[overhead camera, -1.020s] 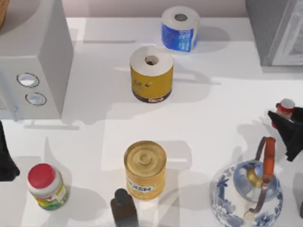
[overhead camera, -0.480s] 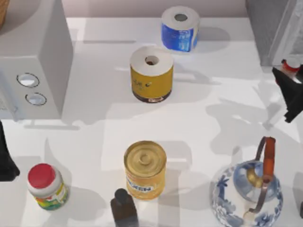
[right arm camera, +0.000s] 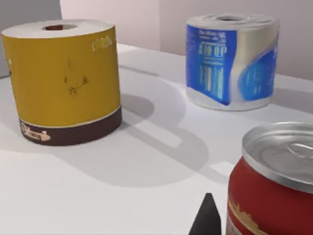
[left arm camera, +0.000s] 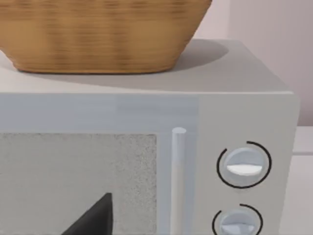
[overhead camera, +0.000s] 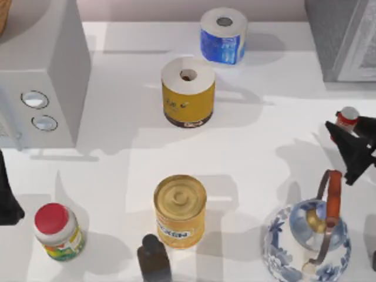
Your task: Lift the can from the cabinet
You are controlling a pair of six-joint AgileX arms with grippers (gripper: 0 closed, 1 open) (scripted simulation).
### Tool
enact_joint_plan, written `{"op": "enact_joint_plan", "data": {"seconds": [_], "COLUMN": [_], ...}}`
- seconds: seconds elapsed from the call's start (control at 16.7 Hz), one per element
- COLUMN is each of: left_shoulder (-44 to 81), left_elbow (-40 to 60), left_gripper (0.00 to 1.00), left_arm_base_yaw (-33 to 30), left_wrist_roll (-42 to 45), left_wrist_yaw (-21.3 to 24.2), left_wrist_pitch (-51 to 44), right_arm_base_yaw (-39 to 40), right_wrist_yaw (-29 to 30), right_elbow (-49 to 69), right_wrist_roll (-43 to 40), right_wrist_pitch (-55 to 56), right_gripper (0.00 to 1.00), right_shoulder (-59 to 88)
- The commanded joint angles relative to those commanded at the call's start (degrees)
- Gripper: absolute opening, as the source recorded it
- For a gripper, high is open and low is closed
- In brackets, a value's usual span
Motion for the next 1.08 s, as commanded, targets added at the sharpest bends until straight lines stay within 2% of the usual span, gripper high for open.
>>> {"op": "enact_joint_plan", "data": {"seconds": [0.24, 1.02, 1.08], "left_shoulder": [0.00, 0.00, 0.00], "left_elbow": [0.00, 0.00, 0.00], "left_gripper": [1.00, 1.00, 1.00], "left_arm_base_yaw": [0.00, 0.00, 0.00], "left_wrist_roll": [0.00, 0.00, 0.00], "left_wrist_yaw": [0.00, 0.00, 0.00], "left_wrist_pitch": [0.00, 0.00, 0.00], "right_arm_base_yaw": [0.01, 0.01, 0.01], "right_wrist_yaw": [-0.01, -0.01, -0.01], "right_elbow": [-0.02, -0.02, -0.02], "right_wrist_roll": [-0.01, -0.01, -0.01], "right_wrist_pitch": [0.00, 0.00, 0.00], "right_gripper": [0.00, 0.98, 1.00], "right_shoulder": [0.03, 0.03, 0.03]}}
